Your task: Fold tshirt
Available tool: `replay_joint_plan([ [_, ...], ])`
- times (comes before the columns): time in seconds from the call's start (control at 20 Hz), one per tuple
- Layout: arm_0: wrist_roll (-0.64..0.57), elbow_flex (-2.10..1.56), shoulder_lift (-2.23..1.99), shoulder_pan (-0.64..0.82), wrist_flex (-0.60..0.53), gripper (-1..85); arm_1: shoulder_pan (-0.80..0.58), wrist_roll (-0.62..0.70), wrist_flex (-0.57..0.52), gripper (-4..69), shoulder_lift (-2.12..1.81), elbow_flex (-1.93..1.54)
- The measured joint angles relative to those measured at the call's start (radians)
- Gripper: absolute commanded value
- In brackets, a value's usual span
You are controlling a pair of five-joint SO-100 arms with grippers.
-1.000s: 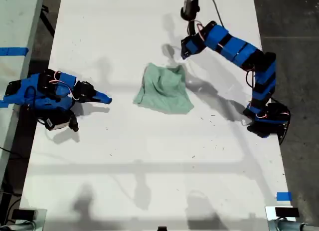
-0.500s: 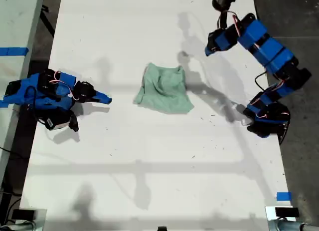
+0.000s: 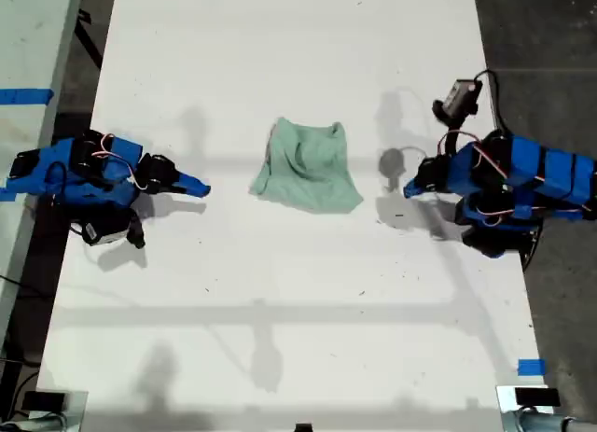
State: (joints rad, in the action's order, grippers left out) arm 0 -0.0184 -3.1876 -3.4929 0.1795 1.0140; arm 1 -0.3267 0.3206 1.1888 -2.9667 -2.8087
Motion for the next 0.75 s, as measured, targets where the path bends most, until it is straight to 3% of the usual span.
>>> replay_joint_plan([
  [0.1,0.0,0.0,0.0,-0.029,0.0,4.8,0.058,-0.201,0.009,3.9,-0.265,-0.212],
  [0.15,0.0,0.0,0.0,-0.035,0.0,4.8,0.095,-0.204,0.034,4.2,-0.413,-0.25],
  [0.35,0.0,0.0,0.0,-0.041,0.0,5.0,0.097,-0.003,0.051,4.4,-0.502,-0.268],
  [0.5,0.0,0.0,0.0,-0.041,0.0,5.0,0.095,0.388,0.051,3.5,-0.505,-0.268],
  [0.75,0.0,0.0,0.0,-0.041,0.0,5.0,0.094,0.474,0.051,3.5,-0.505,-0.268],
])
